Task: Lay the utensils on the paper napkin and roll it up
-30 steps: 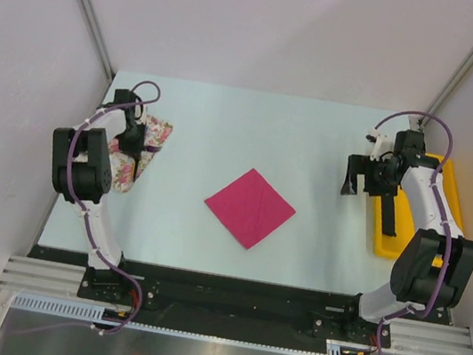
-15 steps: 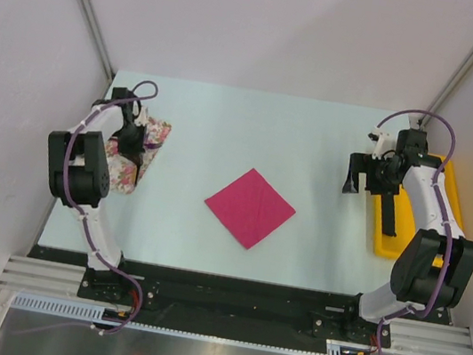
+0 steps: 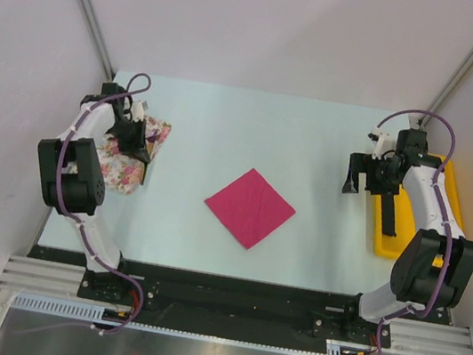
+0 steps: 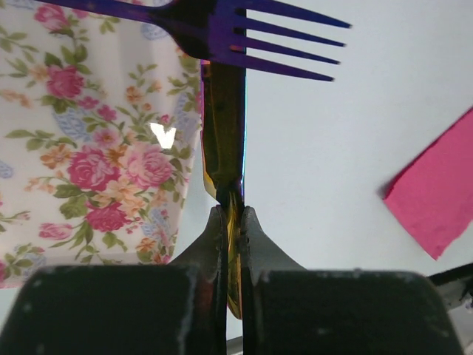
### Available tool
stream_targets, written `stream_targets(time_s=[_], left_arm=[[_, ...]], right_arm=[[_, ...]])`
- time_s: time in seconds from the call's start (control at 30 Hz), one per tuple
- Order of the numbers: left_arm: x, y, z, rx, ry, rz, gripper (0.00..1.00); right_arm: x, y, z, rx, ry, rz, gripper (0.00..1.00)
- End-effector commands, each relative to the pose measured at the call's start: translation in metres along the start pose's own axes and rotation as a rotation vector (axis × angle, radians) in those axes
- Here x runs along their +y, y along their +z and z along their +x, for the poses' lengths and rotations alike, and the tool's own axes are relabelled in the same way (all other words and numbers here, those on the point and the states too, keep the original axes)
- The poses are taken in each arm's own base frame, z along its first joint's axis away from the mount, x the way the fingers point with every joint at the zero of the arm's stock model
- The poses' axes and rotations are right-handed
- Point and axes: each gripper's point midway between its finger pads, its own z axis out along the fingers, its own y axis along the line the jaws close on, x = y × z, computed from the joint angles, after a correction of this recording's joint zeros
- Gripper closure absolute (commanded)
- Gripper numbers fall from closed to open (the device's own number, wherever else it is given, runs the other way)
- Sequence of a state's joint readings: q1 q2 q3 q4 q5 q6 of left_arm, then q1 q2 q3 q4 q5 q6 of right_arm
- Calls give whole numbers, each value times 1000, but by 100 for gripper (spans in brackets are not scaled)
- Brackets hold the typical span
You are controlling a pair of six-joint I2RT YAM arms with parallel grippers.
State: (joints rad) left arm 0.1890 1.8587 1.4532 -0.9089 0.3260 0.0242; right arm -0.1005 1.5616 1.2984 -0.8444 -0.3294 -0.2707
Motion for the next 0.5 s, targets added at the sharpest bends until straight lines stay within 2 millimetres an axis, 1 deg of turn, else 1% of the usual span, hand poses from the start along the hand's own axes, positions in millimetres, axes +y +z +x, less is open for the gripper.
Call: stream_targets(time_s=[0.0, 0.1, 0.23, 0.4, 0.43, 0.47], left_arm=[[-42, -31, -7, -74, 7, 193, 100], [-57, -31, 2, -56, -39, 282, 100], [-67, -34, 4, -81, -59, 329, 100], [-82, -41, 5, -126, -73, 347, 100], [-86, -48, 3, -157, -66, 339, 100], [-87, -47, 3, -169, -70, 312, 100]], right_arm=[[2, -9, -10, -38, -6, -3, 0], [4, -9, -8, -36, -4, -14, 0], [4, -7, -5, -28, 3, -18, 0], [7, -7, -4, -35, 27, -30, 0], [9, -8, -3, -36, 34, -37, 0], [12, -9, -2, -41, 50, -39, 0]])
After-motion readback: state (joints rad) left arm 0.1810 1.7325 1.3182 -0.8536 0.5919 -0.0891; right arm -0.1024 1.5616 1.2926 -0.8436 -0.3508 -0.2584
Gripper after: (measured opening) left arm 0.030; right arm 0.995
